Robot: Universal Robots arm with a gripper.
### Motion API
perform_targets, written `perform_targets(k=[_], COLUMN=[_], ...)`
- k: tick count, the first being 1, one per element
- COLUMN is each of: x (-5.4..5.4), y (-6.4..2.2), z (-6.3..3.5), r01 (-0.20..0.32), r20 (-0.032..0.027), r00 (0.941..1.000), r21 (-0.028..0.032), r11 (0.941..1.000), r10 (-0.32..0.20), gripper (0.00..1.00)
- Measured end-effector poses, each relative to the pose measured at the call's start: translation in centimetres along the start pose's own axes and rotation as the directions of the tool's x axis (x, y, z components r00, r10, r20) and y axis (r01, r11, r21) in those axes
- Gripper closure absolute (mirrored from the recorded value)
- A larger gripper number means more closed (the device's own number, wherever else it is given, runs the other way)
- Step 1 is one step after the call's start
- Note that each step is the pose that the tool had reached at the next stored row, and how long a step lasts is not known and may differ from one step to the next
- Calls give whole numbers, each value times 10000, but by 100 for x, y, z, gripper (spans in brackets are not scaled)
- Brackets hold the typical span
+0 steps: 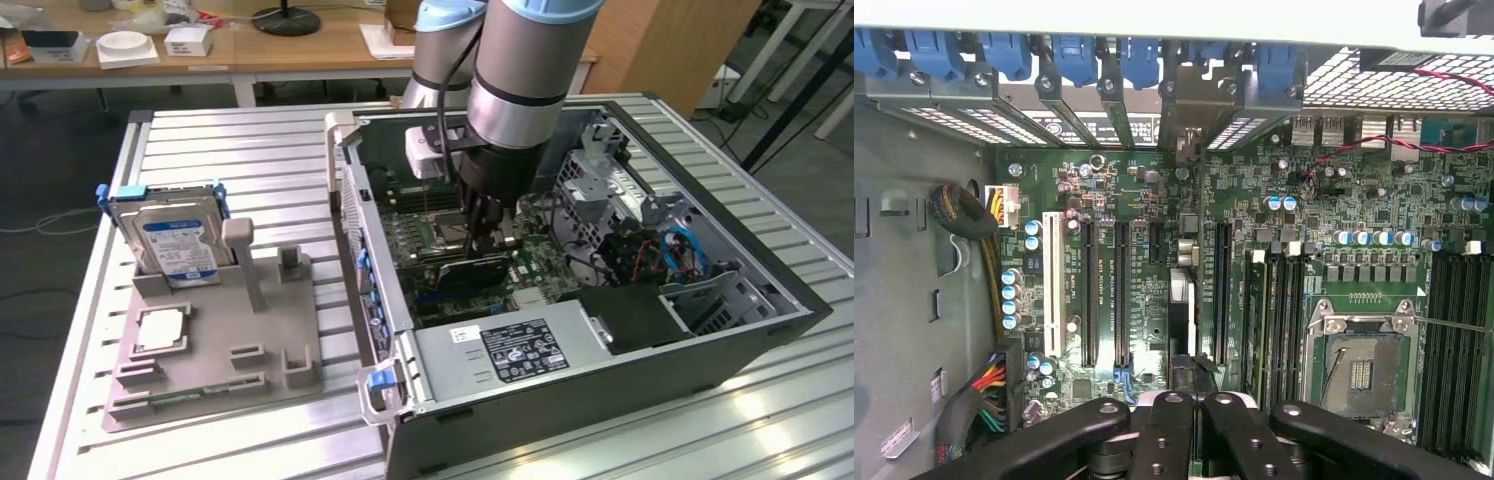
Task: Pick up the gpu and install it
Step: 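Insert the gpu into the slot, then press down on the gpu until it lock into place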
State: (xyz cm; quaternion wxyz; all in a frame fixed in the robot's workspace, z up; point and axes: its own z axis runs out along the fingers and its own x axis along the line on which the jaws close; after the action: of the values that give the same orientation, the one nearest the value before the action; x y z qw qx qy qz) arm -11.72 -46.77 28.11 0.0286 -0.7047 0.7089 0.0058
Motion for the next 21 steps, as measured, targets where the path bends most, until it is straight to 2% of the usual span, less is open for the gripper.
perform_targets(k=[16,21], x=[0,4], y=[0,4], z=[3,80], r01=[-1,-12], r20=[-1,-1], r00=[10000,10000], r21=[0,0], r11=[10000,10000], r10=[1,12], gripper=[89,89])
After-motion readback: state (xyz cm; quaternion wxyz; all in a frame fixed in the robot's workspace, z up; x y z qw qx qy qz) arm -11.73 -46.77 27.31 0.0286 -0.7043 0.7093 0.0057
